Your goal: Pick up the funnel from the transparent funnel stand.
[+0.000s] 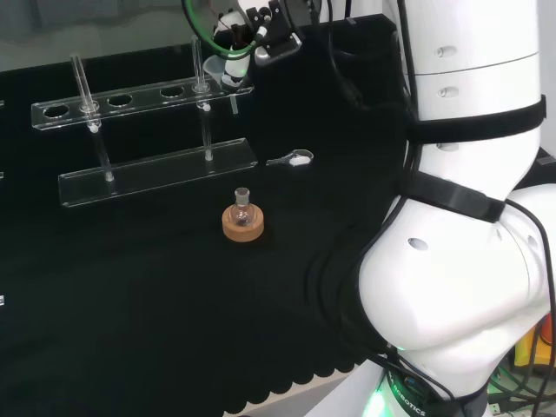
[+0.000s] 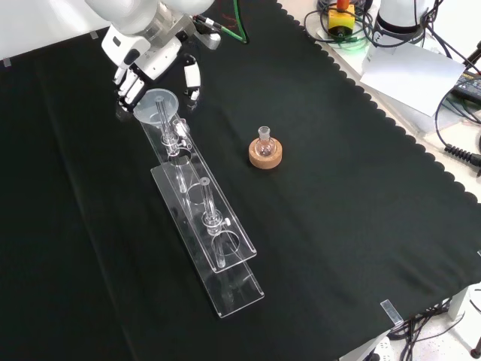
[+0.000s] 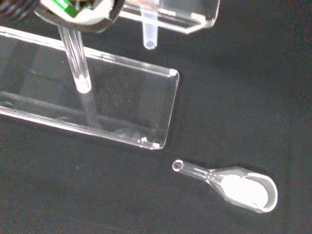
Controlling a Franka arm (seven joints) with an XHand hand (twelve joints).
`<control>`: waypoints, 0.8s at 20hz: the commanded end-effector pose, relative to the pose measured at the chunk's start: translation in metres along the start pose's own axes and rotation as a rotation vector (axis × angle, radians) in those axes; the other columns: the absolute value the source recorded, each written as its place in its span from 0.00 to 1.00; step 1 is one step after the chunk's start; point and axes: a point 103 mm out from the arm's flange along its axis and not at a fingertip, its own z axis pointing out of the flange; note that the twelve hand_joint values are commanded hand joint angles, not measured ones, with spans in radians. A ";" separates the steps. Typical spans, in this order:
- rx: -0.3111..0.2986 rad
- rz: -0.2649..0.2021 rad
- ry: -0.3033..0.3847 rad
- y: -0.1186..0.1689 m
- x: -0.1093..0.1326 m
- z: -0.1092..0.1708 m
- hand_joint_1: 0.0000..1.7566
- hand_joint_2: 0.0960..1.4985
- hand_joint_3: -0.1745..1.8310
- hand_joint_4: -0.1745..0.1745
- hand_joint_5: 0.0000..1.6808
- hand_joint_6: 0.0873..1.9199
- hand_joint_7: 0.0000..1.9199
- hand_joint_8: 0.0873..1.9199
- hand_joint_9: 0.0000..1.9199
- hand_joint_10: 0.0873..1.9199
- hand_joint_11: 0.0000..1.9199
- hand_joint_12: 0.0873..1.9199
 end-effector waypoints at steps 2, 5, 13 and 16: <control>0.004 -0.013 -0.005 -0.001 0.003 -0.004 0.50 0.37 0.36 0.22 0.14 0.00 0.08 0.33 0.36 0.26 0.19 0.72; 0.019 -0.012 -0.010 0.001 0.005 -0.003 0.50 0.37 0.36 0.23 0.12 0.00 0.06 0.32 0.34 0.26 0.18 0.72; 0.068 -0.007 -0.042 0.009 0.011 0.000 0.49 0.35 0.38 0.23 0.08 0.00 0.02 0.33 0.30 0.29 0.15 0.74; 0.062 0.006 -0.091 0.009 0.013 -0.001 0.49 0.34 0.39 0.23 0.09 0.00 0.02 0.33 0.30 0.30 0.14 0.73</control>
